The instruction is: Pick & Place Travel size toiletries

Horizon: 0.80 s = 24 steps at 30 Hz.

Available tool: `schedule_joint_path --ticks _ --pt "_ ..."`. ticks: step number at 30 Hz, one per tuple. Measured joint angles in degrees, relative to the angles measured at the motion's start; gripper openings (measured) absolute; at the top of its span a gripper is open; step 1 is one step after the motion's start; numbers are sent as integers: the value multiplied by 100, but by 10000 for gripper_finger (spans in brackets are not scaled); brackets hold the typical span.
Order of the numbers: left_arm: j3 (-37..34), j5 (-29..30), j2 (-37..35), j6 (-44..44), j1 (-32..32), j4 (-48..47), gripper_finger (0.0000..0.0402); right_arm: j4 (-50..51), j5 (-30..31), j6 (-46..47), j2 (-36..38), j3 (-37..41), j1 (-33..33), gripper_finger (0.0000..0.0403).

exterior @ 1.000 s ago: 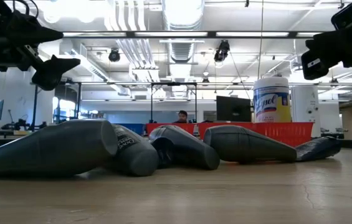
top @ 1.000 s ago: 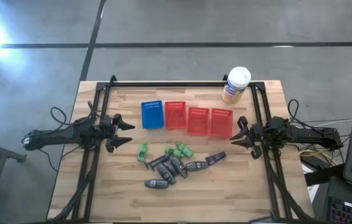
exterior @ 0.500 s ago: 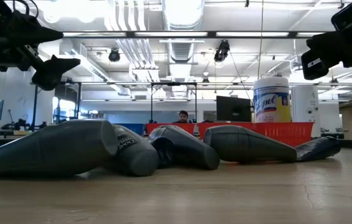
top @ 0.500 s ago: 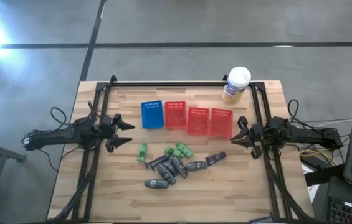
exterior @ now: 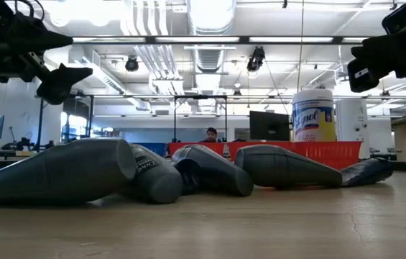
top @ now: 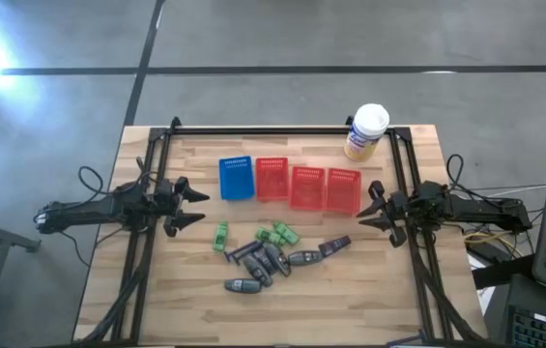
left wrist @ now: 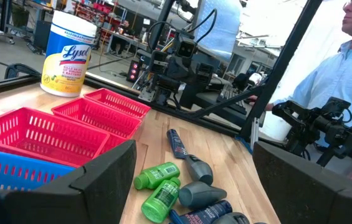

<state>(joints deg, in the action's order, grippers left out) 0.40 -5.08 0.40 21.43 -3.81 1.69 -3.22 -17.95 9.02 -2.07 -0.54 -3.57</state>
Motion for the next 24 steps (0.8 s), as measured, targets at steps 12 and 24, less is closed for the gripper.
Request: schedule_joint_path --ticks 12,24 --pt "0 -2 2 2 -1 0 326 0 1 0 0 0 2 116" --pt "0 -1 0 0 1 -1 326 0 1 0 0 0 2 143"
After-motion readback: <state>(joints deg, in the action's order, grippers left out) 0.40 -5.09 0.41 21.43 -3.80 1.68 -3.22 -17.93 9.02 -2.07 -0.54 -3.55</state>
